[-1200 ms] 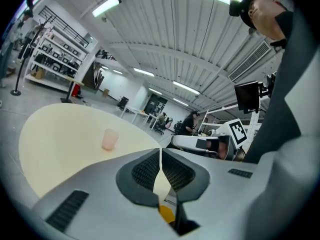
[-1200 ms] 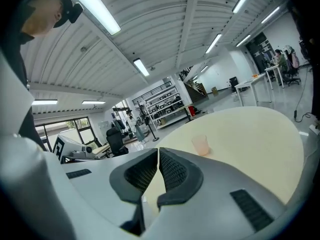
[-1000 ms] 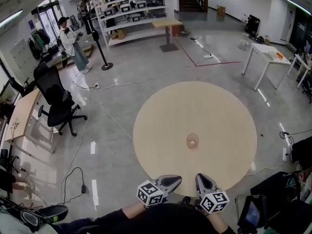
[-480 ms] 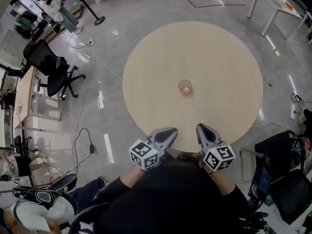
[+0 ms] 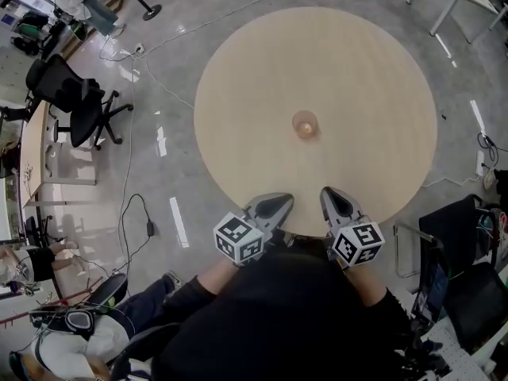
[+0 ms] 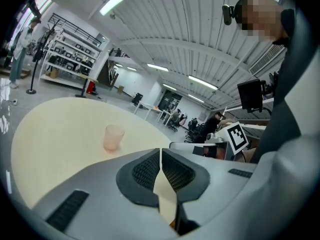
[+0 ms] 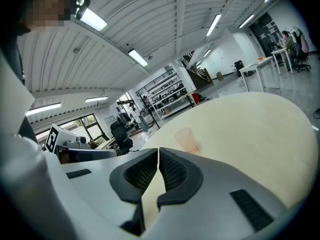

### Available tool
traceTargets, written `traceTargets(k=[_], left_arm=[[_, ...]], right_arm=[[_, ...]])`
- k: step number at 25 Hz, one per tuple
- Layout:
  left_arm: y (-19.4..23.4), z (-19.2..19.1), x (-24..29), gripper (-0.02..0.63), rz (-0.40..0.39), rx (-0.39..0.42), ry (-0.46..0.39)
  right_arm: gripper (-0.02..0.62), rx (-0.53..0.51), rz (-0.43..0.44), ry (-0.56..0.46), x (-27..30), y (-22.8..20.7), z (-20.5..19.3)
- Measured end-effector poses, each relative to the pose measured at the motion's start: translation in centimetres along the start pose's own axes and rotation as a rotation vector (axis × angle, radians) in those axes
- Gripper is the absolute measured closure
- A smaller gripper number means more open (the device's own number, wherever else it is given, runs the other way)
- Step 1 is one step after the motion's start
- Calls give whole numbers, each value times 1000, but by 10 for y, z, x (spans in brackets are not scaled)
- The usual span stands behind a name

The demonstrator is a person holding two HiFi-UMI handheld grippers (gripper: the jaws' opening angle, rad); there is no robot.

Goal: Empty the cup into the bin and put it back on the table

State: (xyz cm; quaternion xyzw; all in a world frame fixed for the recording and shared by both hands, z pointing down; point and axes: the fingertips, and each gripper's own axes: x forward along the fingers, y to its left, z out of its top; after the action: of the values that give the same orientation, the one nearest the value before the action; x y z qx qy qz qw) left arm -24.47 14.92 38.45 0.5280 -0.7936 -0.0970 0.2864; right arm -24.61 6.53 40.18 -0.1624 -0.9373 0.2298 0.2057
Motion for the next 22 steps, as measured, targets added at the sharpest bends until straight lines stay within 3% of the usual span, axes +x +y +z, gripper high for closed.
traceTargets(k=[6,12,16,18,22], left_arm=[[41,15,9,581,-48,28,38],[103,31,25,575,-57,161,111],[137,26,51,423,-83,190,174],[151,22,65,412,-91,214,199],[174,18,89,408,-108,303,247]], right_arm=[[578,9,-60,13,33,-3,4],[577,-71,-134,35,78,-14,13],[530,-146,-147,68,101,-31,12],[484,-179,-142,85,112,-42,9],[479,-325,-119,125,135,-59,8]])
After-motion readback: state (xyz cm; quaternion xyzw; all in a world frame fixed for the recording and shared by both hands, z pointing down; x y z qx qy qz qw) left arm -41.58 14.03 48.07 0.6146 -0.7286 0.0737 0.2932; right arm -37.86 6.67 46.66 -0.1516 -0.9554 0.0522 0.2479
